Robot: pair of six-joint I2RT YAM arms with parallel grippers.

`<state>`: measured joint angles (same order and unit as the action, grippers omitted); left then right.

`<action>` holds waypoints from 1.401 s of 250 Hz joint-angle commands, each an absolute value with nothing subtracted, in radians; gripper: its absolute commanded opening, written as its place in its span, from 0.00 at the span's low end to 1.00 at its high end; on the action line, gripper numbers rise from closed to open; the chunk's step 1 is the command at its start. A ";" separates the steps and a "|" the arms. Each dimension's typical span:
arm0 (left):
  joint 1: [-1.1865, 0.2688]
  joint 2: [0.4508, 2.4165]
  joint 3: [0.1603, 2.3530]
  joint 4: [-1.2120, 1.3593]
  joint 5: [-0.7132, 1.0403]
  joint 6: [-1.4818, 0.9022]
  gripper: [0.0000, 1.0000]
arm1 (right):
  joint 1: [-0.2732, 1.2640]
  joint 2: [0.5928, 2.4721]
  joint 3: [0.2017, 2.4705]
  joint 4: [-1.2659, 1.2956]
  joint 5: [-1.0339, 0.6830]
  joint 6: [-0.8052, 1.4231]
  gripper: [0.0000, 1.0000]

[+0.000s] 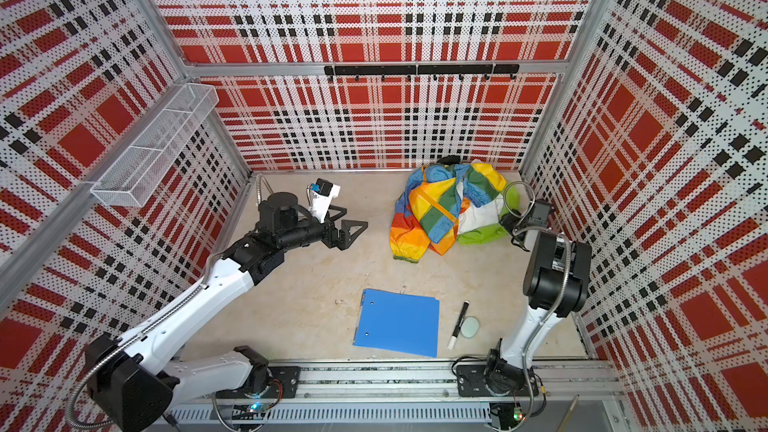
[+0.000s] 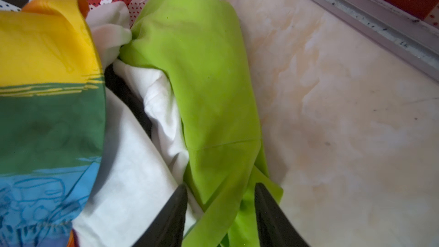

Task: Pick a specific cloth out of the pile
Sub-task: 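Lower the right gripper onto the lime-green garment and close on it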

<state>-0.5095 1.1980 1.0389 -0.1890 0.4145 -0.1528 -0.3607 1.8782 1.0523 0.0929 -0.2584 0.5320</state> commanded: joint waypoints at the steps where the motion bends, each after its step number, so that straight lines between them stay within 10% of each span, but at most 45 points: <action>1: -0.509 1.183 1.051 -0.167 0.425 -0.152 0.99 | -0.365 1.918 1.056 0.140 -0.258 0.539 0.48; 77: -0.510 1.186 1.051 -0.169 0.420 -0.152 0.99 | -0.364 1.997 1.103 0.135 -0.297 0.534 0.54; 127: -0.509 1.187 1.052 -0.169 0.427 -0.152 0.99 | -0.364 1.981 1.105 0.117 -0.272 0.532 0.20; 177: -0.509 1.190 1.055 -0.169 0.438 -0.155 0.99 | -0.362 1.881 1.096 0.088 -0.223 0.521 0.06; 350: -0.506 1.204 1.066 -0.178 0.414 -0.178 0.99 | -0.199 1.601 1.274 -0.131 0.004 0.389 0.05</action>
<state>-0.5091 1.2045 1.0389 -0.1898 0.4175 -0.1688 -0.2214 1.6756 1.2160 -0.1585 -0.0563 0.4225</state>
